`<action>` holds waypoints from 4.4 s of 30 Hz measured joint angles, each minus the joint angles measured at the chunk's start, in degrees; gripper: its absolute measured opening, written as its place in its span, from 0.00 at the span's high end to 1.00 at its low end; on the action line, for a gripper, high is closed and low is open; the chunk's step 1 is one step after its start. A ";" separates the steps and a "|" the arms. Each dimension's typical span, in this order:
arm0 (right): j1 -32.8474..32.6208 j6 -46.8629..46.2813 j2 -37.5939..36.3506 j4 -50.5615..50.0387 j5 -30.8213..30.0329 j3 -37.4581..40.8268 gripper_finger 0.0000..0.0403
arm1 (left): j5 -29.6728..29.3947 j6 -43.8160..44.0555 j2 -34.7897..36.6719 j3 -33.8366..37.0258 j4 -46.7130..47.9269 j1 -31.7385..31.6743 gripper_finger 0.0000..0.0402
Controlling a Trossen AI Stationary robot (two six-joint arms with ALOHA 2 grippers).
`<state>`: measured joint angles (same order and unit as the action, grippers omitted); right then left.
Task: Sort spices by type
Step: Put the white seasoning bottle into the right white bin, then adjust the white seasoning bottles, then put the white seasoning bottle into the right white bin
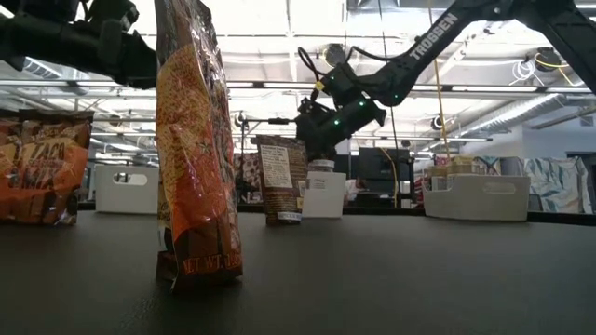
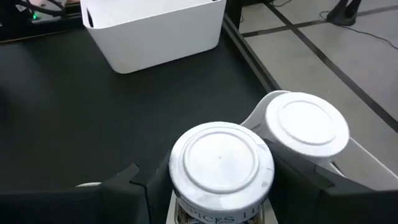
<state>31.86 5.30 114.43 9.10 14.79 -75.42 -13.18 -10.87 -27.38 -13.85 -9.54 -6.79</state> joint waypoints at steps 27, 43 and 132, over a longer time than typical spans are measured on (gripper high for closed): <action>-3.74 2.84 -7.47 -10.86 -2.68 -4.40 0.31 | 1.36 -0.12 -0.02 0.00 -0.26 0.00 0.16; -6.03 1.21 -10.57 -42.33 -9.00 -4.82 0.78 | 1.43 -1.77 -0.02 0.00 -0.43 0.00 0.16; -40.01 -63.68 -28.20 -51.04 10.50 -4.87 1.00 | 10.20 -3.41 -0.74 -0.02 -3.04 0.00 0.16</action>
<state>-8.15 -58.38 86.24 -41.94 25.30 -80.29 -2.98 -14.28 -28.12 -13.87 -12.58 -6.79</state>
